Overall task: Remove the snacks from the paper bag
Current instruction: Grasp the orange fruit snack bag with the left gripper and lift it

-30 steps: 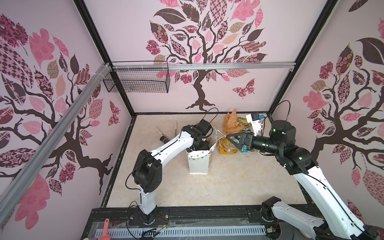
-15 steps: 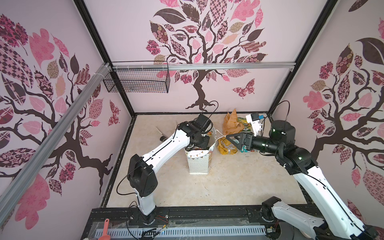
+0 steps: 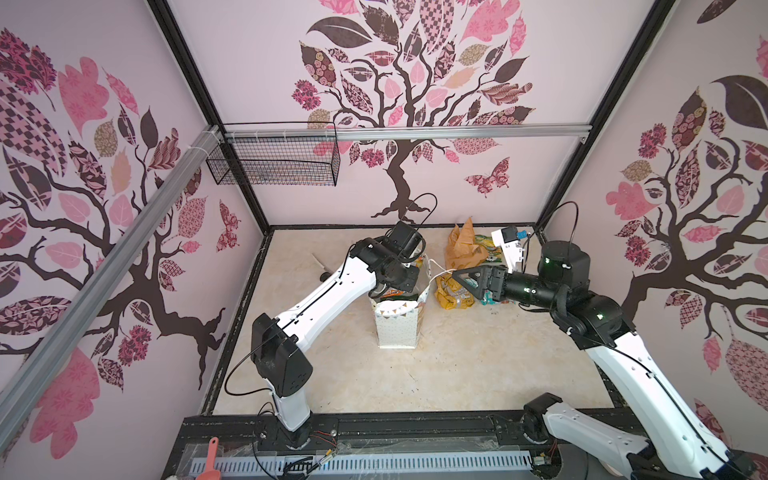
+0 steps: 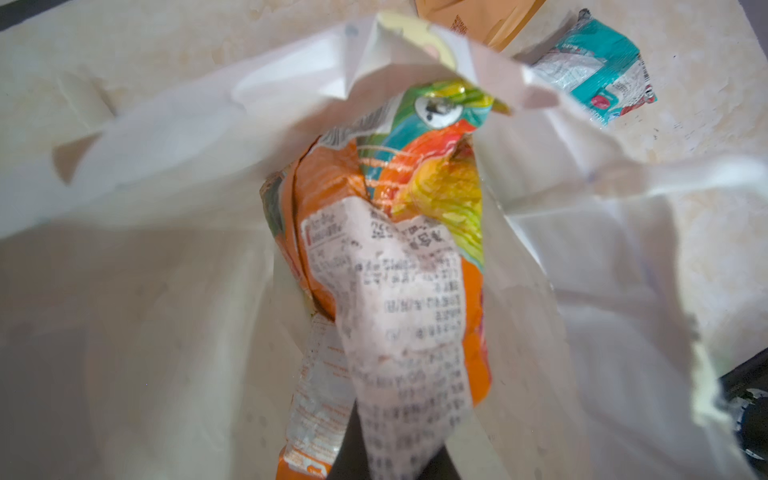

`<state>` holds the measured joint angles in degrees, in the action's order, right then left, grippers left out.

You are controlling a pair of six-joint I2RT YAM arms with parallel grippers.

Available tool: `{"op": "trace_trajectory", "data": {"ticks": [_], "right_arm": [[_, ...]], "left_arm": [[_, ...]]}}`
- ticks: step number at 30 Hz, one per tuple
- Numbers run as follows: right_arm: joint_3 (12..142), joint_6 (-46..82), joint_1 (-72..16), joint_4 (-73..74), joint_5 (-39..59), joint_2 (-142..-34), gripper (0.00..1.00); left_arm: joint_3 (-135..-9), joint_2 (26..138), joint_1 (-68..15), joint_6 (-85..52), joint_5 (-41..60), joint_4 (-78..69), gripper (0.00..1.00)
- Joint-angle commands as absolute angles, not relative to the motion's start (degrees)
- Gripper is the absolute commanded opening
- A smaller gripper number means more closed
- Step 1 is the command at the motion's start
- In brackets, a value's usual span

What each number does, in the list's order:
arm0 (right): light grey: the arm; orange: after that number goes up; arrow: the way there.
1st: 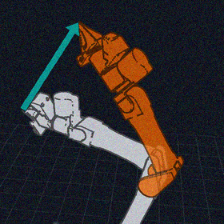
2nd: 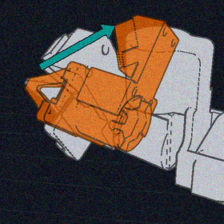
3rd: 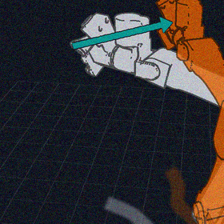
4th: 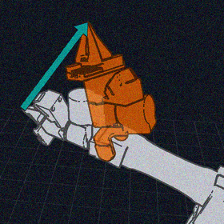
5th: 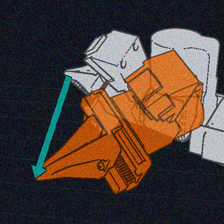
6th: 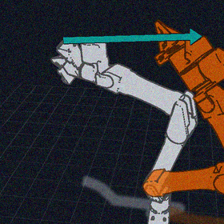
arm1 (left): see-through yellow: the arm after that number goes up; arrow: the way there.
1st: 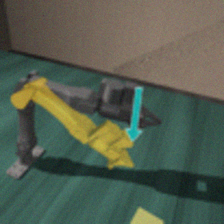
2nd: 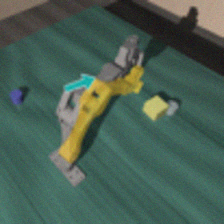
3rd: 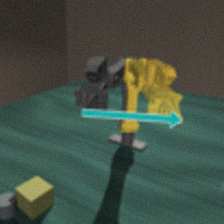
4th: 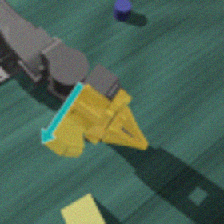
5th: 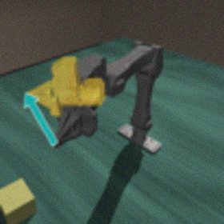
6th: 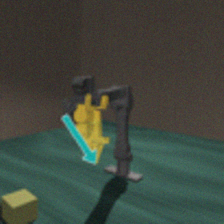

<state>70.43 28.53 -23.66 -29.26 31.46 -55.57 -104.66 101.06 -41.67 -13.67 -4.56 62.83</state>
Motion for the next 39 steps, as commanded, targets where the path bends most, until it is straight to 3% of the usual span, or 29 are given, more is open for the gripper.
{"op": "trace_trajectory", "data": {"ticks": [1, 23, 39], "right_arm": [[71.1, 28.8, -23.8, -29.8, 31.2, -55.6, 1.0], [71.7, 28.7, -23.8, -30.3, 31.3, -55.5, 1.0], [74.5, 31.6, -23.8, -29.5, 30.0, -54.6, 1.0]], "left_arm": [[-109.1, 98.3, -42.2, -11.8, -6.4, 62.2, 0.0], [-113.9, 94.4, -45.4, -8.2, -11.3, 60.8, 0.0], [-105.5, 84.5, -48.4, -1.5, -8.0, 47.2, 0.0]]}}
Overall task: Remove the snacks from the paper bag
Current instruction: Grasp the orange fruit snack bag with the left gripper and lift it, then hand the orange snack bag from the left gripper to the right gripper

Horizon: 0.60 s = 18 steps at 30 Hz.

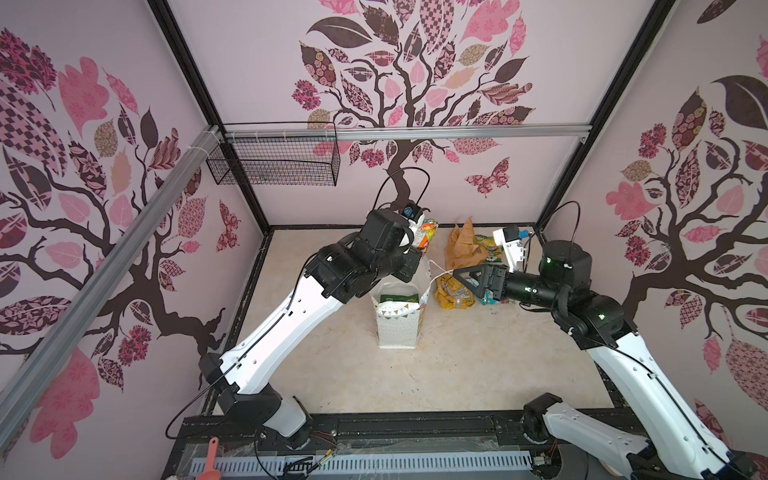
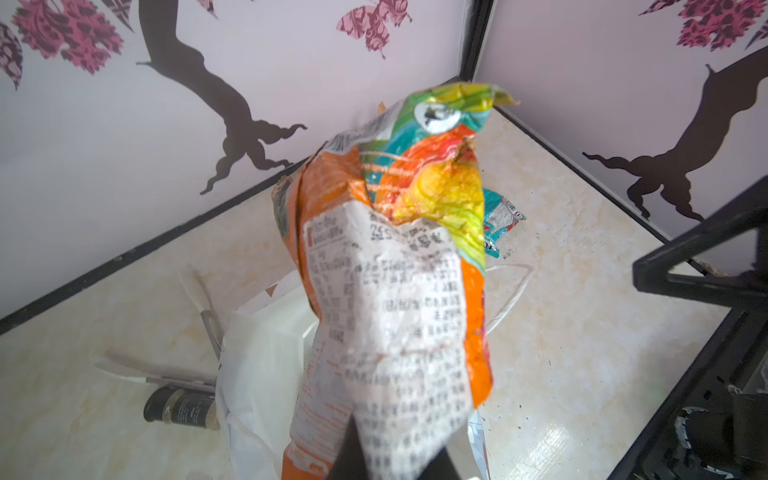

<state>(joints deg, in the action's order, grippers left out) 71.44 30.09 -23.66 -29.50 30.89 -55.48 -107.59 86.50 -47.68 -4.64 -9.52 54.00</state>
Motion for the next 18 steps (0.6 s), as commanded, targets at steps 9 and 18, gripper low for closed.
{"op": "trace_trajectory", "data": {"ticks": [9, 18], "right_arm": [[77.7, 36.1, -23.8, -24.5, 24.7, -53.2, 1.0], [78.1, 40.6, -23.8, -18.2, 25.0, -55.0, 1.0]], "left_arm": [[-102.0, 81.4, -51.8, 5.8, -7.1, 43.3, 0.0], [-102.1, 83.2, -61.0, 16.9, -19.0, 42.1, 0.0]]}}
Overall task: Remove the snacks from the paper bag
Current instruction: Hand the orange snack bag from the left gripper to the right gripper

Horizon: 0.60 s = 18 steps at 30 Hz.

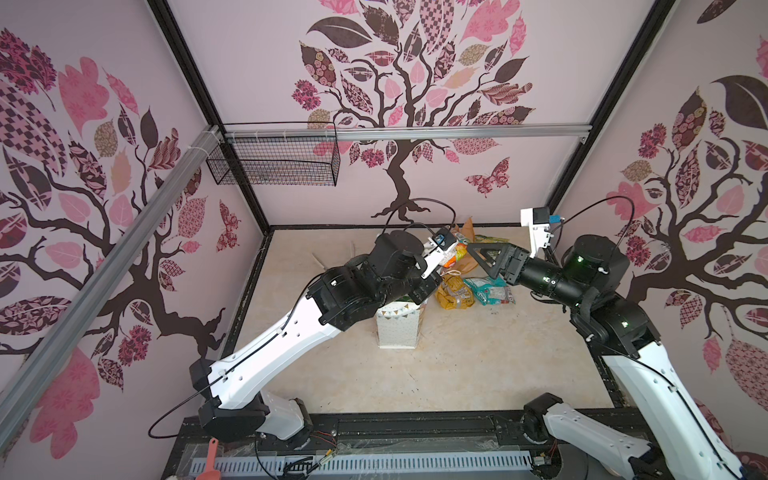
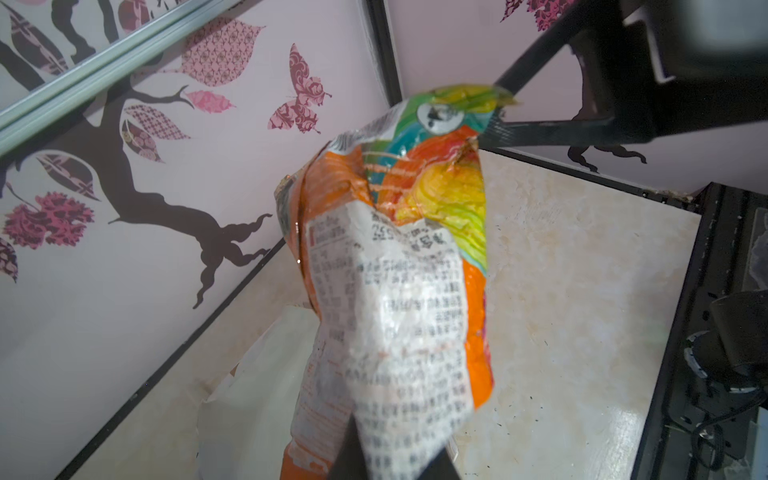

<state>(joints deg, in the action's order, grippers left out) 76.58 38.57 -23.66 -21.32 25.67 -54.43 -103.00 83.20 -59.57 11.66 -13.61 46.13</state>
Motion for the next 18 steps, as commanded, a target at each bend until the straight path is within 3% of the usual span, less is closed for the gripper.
{"op": "trace_trajectory", "data": {"ticks": [1, 4, 11, 18], "right_arm": [[77.9, 40.7, -23.8, -18.1, 24.8, -55.1, 1.0], [77.4, 41.3, -23.8, -18.4, 24.2, -55.2, 0.97], [75.5, 42.3, -23.8, -18.1, 26.2, -55.9, 0.75], [74.3, 44.6, -23.8, -16.1, 30.5, -57.1, 0.61]], "left_arm": [[-102.0, 83.2, -61.6, 17.4, -19.9, 41.8, 0.0], [-102.0, 83.4, -62.6, 18.4, -21.2, 41.7, 0.0], [-101.8, 83.2, -64.1, 20.0, -23.8, 40.1, 0.0], [-102.1, 83.7, -64.3, 21.0, -25.0, 40.3, 0.0]]}}
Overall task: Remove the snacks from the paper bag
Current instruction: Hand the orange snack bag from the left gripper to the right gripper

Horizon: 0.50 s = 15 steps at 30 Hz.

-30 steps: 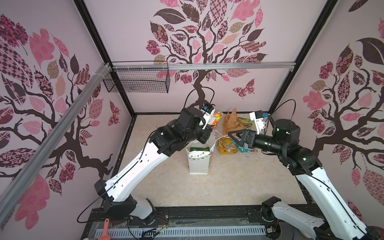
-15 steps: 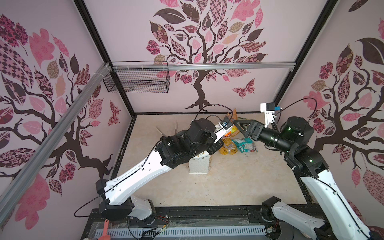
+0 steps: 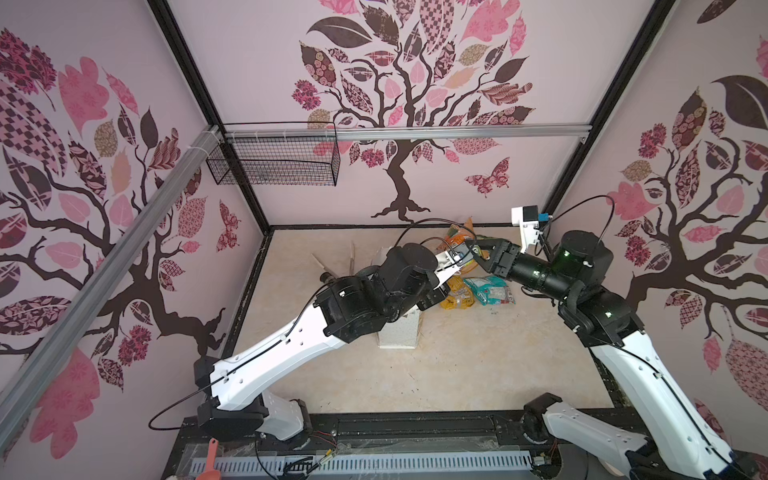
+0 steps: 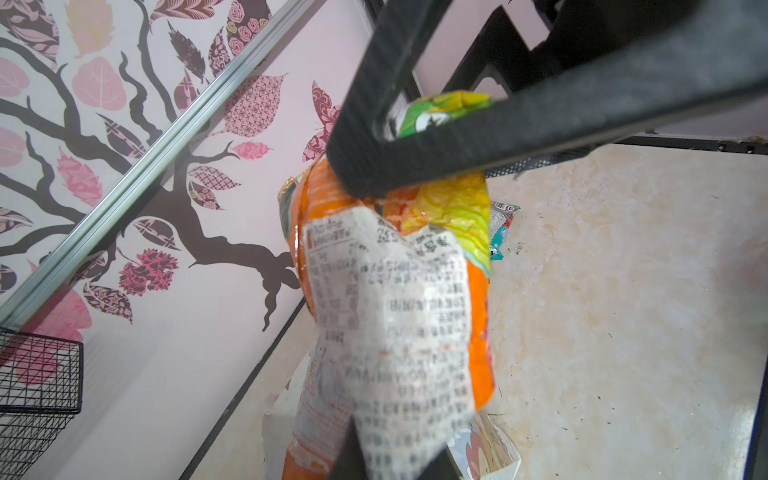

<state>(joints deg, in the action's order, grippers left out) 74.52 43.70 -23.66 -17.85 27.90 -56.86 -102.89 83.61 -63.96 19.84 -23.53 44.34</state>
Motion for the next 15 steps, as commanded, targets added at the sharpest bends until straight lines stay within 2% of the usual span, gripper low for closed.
{"op": "trace_trajectory", "data": {"ticks": [1, 13, 15], "right_arm": [[74.3, 44.8, -23.8, -16.0, 30.7, -57.3, 0.58], [74.4, 45.3, -23.8, -14.9, 30.5, -56.8, 0.21], [74.7, 44.8, -23.9, -14.9, 30.0, -56.9, 0.15]], "left_arm": [[-102.2, 83.7, -64.4, 21.0, -25.0, 40.3, 0.0], [-100.8, 83.6, -64.8, 22.0, -26.4, 39.3, 0.0], [-100.2, 83.2, -64.9, 22.0, -26.8, 38.5, 0.06]]}}
